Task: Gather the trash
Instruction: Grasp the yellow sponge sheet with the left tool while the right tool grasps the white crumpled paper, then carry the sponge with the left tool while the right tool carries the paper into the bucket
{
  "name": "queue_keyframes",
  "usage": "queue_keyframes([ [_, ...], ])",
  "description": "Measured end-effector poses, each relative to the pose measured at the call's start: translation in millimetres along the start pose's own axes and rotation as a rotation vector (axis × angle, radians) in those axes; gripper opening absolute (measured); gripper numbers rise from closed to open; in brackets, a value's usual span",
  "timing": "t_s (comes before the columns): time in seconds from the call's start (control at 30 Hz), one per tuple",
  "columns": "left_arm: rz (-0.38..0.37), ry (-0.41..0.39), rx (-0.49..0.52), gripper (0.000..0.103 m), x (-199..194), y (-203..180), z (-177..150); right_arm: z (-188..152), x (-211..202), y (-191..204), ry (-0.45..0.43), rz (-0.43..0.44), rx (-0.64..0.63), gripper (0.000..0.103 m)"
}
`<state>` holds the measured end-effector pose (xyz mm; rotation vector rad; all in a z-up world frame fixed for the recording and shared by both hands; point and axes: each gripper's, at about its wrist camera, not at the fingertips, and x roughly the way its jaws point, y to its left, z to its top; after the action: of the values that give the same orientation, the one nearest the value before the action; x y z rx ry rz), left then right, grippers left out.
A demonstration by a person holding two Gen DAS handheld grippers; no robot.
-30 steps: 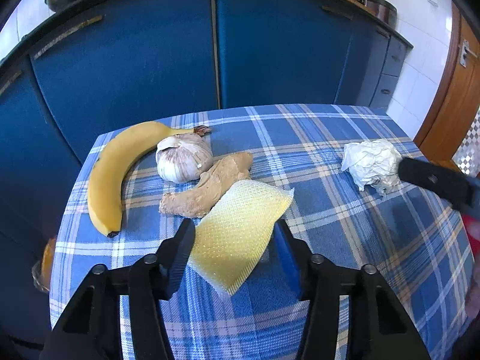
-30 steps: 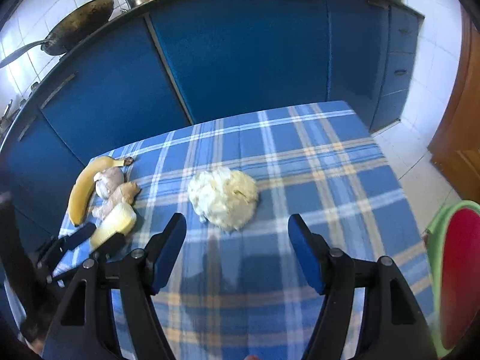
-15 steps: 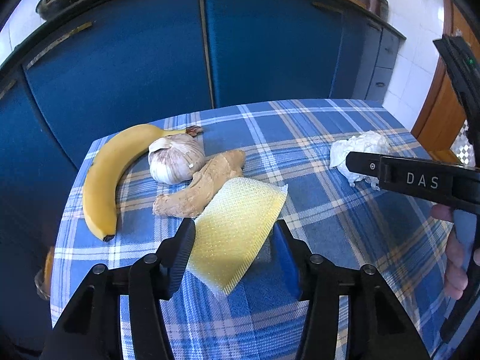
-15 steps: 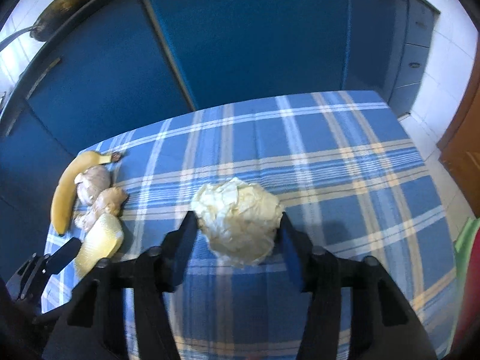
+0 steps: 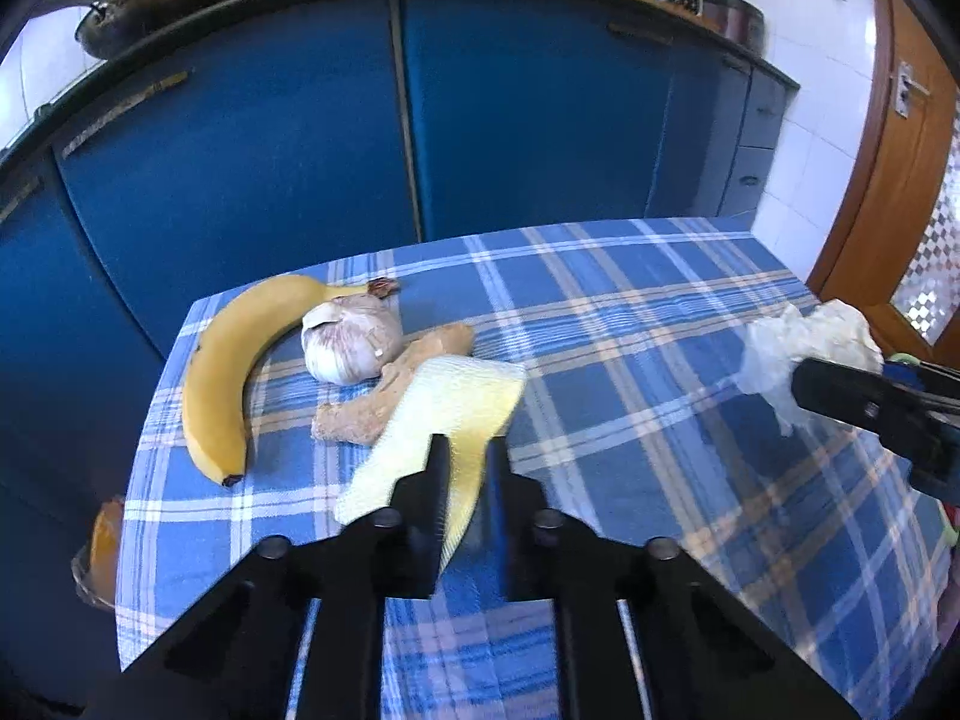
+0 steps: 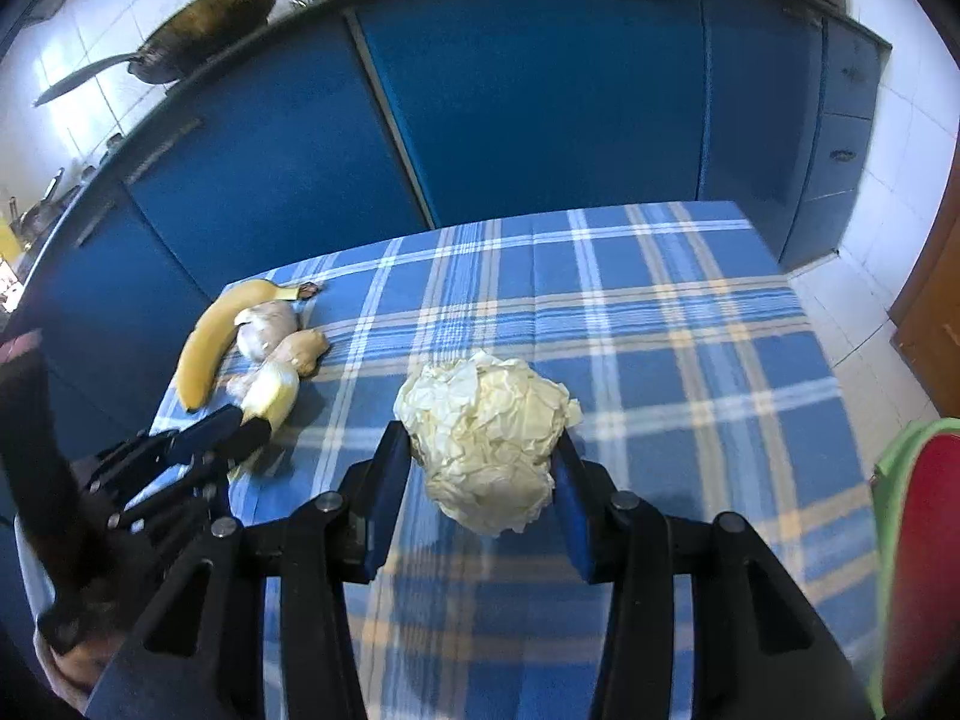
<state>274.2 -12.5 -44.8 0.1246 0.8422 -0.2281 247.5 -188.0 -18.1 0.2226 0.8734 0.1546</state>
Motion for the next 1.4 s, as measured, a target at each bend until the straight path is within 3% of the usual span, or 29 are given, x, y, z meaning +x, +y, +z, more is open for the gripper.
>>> queue_keyframes([
  [0.3, -0.051, 0.011, -0.033, 0.003, -15, 7, -3, -24, -50, -14, -0.053, 0.033, 0.02, 0.048],
  [0.37, -0.039, 0.027, -0.042, 0.015, -13, 13, 0, -30, -58, -16, -0.062, 0.038, 0.025, 0.048],
  [0.43, -0.029, 0.04, -0.052, 0.051, -10, 20, 2, -37, -68, -20, -0.073, 0.045, 0.039, 0.049],
  [0.47, -0.033, 0.041, -0.058, 0.056, -9, 23, 4, -41, -71, -23, -0.077, 0.048, 0.047, 0.049],
  [0.6, -0.071, 0.069, -0.079, 0.057, 3, 33, 14, -53, -80, -30, -0.079, 0.06, 0.076, 0.049],
  [0.87, -0.047, 0.14, -0.09, 0.057, 27, 42, 20, -63, -94, -36, -0.093, 0.061, 0.078, 0.049],
  [1.13, -0.177, 0.19, -0.147, 0.057, 24, 42, 7, -69, -97, -44, -0.092, 0.067, 0.101, 0.049],
  [1.2, -0.209, 0.191, -0.147, 0.057, 18, 38, 3, -70, -98, -46, -0.094, 0.067, 0.104, 0.049],
  [1.3, -0.2, 0.171, -0.113, 0.057, 10, 29, 5, -72, -100, -47, -0.097, 0.067, 0.107, 0.049],
  [1.4, -0.194, 0.16, -0.087, 0.066, 9, 21, 10, -73, -100, -48, -0.097, 0.068, 0.106, 0.049],
])
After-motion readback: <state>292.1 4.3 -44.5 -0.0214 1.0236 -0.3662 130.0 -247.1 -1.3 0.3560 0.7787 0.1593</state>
